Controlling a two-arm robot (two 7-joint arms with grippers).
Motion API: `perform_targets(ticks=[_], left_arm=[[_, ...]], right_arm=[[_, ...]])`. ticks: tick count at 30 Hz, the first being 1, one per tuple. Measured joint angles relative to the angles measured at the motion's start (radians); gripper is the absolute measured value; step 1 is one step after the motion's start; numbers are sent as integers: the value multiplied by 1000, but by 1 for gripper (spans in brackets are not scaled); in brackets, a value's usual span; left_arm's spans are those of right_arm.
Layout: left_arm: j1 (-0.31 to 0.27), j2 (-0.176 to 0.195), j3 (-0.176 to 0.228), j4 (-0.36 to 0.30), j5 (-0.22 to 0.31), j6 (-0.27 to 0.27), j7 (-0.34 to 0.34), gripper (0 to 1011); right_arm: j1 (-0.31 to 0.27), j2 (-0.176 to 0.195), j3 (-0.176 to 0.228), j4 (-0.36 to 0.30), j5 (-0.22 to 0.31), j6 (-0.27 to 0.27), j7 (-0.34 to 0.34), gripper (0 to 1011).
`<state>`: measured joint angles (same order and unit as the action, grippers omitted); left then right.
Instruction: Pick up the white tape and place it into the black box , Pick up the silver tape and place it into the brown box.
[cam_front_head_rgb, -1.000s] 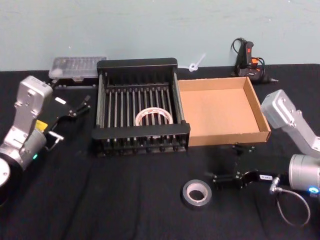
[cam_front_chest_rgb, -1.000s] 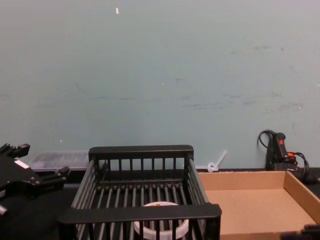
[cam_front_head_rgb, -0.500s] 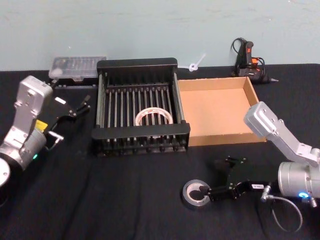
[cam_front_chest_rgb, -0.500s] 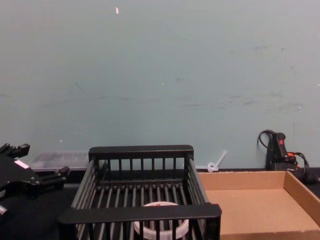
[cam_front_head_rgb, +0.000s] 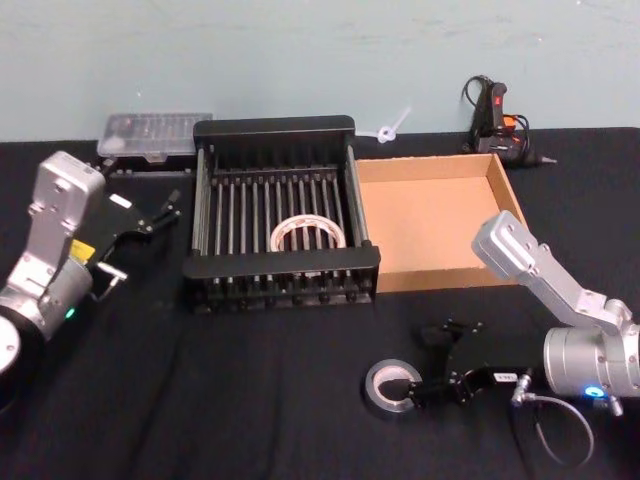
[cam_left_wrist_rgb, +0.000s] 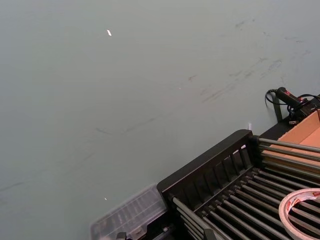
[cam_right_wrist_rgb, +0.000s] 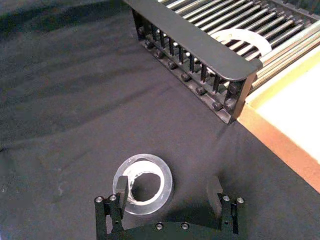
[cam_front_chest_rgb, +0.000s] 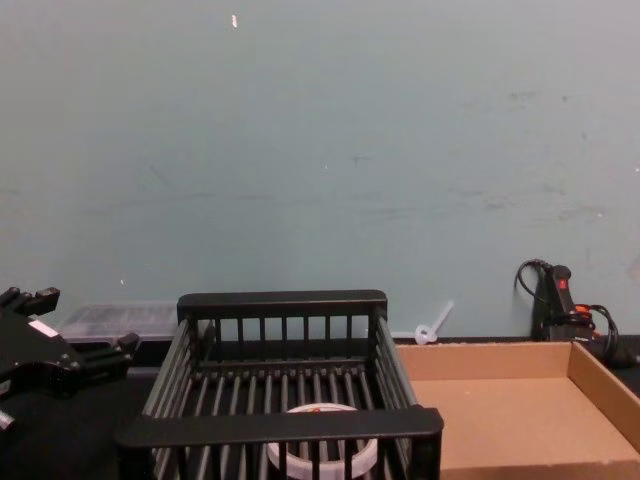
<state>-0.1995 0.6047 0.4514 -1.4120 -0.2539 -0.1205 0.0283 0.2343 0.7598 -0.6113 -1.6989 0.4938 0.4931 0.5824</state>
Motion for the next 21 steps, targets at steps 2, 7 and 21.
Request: perform_targets(ticks=[2,7,21], left_arm=[[0,0,0,0,0,0,0,1002],[0,0,0,0,0,0,0,1001],[0,0,0,0,0,0,0,1001]], right_arm=[[3,0,-4,3,0,2,2,1000],[11,-5,-12,13,1,5,5,1000],[26,-26,-26,43,4,4,-2,1000]])
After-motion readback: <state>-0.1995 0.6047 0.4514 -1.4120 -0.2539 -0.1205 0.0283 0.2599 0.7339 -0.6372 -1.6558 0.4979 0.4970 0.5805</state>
